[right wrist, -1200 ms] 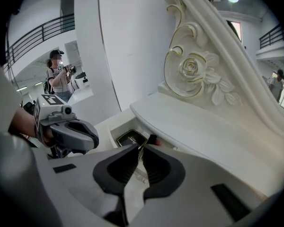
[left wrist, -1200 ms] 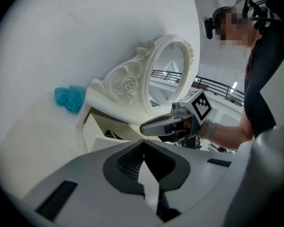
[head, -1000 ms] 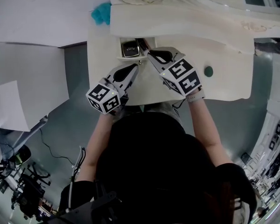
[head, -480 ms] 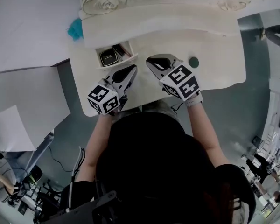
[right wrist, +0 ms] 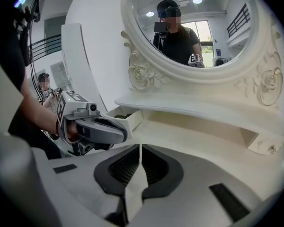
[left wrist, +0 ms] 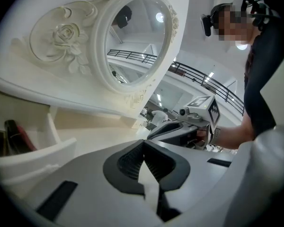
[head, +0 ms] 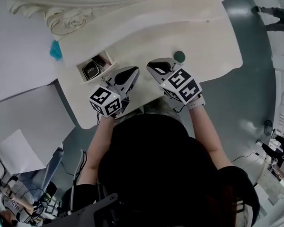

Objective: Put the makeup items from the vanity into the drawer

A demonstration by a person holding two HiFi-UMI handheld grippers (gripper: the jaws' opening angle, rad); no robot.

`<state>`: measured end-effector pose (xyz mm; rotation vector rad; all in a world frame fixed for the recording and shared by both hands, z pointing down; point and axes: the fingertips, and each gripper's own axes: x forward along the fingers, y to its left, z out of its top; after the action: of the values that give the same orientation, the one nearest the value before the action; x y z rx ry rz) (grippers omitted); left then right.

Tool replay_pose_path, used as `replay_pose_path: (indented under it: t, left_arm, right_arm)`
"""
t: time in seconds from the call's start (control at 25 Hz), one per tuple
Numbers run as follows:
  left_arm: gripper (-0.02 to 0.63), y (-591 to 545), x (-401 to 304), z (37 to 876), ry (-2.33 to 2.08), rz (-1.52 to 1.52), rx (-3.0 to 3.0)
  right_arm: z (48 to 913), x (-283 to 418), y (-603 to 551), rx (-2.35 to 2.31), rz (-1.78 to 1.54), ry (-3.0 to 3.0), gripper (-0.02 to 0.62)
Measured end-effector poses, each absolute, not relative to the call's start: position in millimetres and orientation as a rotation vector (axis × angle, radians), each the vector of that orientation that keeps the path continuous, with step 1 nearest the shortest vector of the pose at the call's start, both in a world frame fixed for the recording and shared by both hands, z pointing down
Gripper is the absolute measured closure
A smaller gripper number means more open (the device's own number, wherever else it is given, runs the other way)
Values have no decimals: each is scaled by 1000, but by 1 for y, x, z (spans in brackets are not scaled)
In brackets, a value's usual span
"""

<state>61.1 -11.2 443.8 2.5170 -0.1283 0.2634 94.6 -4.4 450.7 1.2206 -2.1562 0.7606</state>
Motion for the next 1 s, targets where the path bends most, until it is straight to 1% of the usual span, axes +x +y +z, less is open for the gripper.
replay_pose_path:
  t: [0.48,0.84,0.88,0.92,1.0]
  left_arm:
    - [592,10,111,459,-40,307,2459]
    - [592,16,144,466,-57,318,2450]
    - [592,16,147,467,-61,320,2451]
    - [592,16,149,468,-64,322,2450]
    - [592,16,154,470,-70,324,2449]
  right_arm:
    - [478,139,27,1221,860,-2085,563]
    - [501,191,41,1254,824,-1967,558]
    - [505,197,41,1261,808,-1948,551]
    - [508,203,41,1259,792,-1928,530]
    - [516,212,43,1234,768,-1891,444]
